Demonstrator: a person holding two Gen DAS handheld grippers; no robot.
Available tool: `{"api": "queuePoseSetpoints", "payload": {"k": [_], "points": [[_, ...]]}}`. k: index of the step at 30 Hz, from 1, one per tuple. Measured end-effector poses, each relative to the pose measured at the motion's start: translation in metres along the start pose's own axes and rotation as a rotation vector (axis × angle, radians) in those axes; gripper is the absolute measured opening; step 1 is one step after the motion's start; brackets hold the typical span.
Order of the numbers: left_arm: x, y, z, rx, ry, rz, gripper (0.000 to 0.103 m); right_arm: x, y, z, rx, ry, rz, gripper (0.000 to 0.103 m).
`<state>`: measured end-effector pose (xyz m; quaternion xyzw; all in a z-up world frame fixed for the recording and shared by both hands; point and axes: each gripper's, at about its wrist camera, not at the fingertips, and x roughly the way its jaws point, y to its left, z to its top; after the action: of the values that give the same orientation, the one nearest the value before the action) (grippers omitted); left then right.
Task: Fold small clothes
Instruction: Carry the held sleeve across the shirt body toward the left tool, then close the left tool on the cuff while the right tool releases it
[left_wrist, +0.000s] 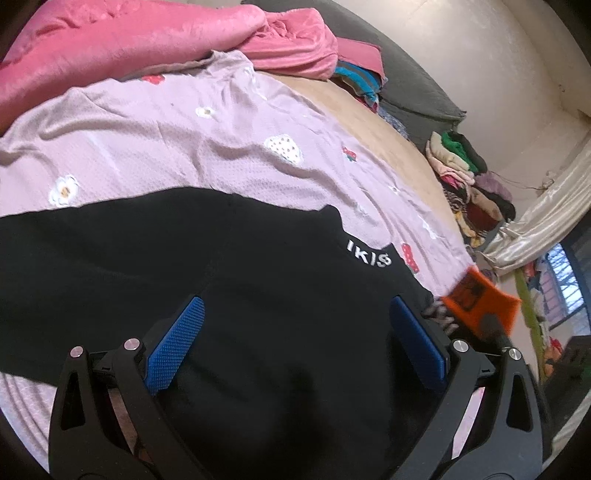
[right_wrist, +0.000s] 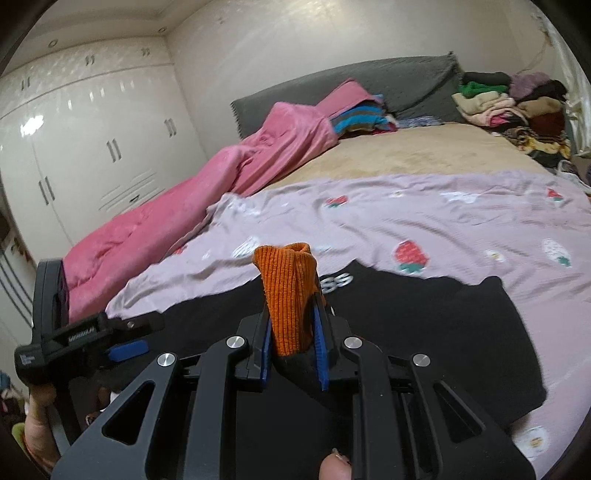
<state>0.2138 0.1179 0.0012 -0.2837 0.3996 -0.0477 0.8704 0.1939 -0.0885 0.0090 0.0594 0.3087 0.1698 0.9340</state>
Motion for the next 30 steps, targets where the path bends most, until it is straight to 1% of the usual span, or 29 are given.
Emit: {"api": "queuePoseSetpoints", "payload": {"k": [2,3,4,6,7,8,10,11,12,14,15,16,19,20,21,22,24,25,27,28,29,30], "points": [[0.004,0.0,-0.002,-0.007,0.021,-0.039,0.094,0.01,0.01,-0.006,-0.015,0.021,0.013,0.018],[0.007,0.002,-0.003,-0.019,0.04,-0.075,0.094,0.016,0.014,-0.01,-0.022,0.034,0.016,0.019],[0.009,0.003,-0.004,-0.032,0.049,-0.093,0.094,0.02,0.018,-0.014,-0.025,0.045,0.022,0.02],[0.012,0.003,-0.005,-0.033,0.061,-0.102,0.094,0.028,0.024,-0.022,-0.033,0.071,0.033,0.021],[0.013,0.003,-0.006,-0.031,0.062,-0.101,0.094,0.03,0.025,-0.025,-0.036,0.079,0.036,0.026],[0.013,0.003,-0.007,-0.032,0.067,-0.105,0.094,0.033,0.027,-0.029,-0.04,0.092,0.047,0.028],[0.017,0.004,-0.01,-0.044,0.087,-0.131,0.094,0.036,0.031,-0.037,-0.044,0.125,0.069,0.035],[0.02,0.004,-0.011,-0.048,0.097,-0.137,0.094,0.036,0.032,-0.04,-0.045,0.138,0.084,0.045],[0.023,0.004,-0.012,-0.049,0.107,-0.14,0.094,0.036,0.033,-0.043,-0.047,0.151,0.097,0.049],[0.028,0.003,-0.016,-0.048,0.124,-0.139,0.093,0.031,0.035,-0.049,-0.053,0.175,0.121,0.051],[0.03,0.002,-0.017,-0.045,0.133,-0.142,0.093,0.029,0.035,-0.052,-0.052,0.183,0.131,0.056],[0.032,-0.001,-0.019,-0.032,0.143,-0.14,0.093,0.025,0.033,-0.054,-0.045,0.193,0.139,0.057],[0.038,-0.011,-0.026,0.009,0.164,-0.133,0.092,0.011,0.025,-0.06,-0.025,0.204,0.157,0.057],[0.041,-0.015,-0.029,0.023,0.174,-0.133,0.09,0.004,0.02,-0.061,-0.017,0.198,0.145,0.057],[0.043,-0.018,-0.032,0.036,0.182,-0.126,0.084,-0.001,0.015,-0.061,-0.006,0.197,0.139,0.058],[0.047,-0.022,-0.035,0.052,0.193,-0.123,0.074,-0.005,0.009,-0.061,0.009,0.198,0.131,0.058],[0.055,-0.028,-0.043,0.064,0.228,-0.139,0.06,-0.016,-0.008,-0.059,0.043,0.188,0.098,0.058],[0.058,-0.03,-0.046,0.073,0.239,-0.138,0.058,-0.023,-0.017,-0.058,0.057,0.176,0.083,0.058],[0.065,-0.038,-0.052,0.102,0.253,-0.124,0.058,-0.032,-0.03,-0.055,0.074,0.155,0.054,0.058],[0.067,-0.041,-0.053,0.112,0.256,-0.121,0.056,-0.036,-0.036,-0.053,0.081,0.144,0.041,0.058],[0.068,-0.044,-0.055,0.123,0.25,-0.11,0.051,-0.042,-0.043,-0.052,0.09,0.129,0.029,0.058],[0.068,-0.048,-0.056,0.144,0.24,-0.099,0.035,-0.047,-0.049,-0.051,0.101,0.118,0.018,0.058]]}}
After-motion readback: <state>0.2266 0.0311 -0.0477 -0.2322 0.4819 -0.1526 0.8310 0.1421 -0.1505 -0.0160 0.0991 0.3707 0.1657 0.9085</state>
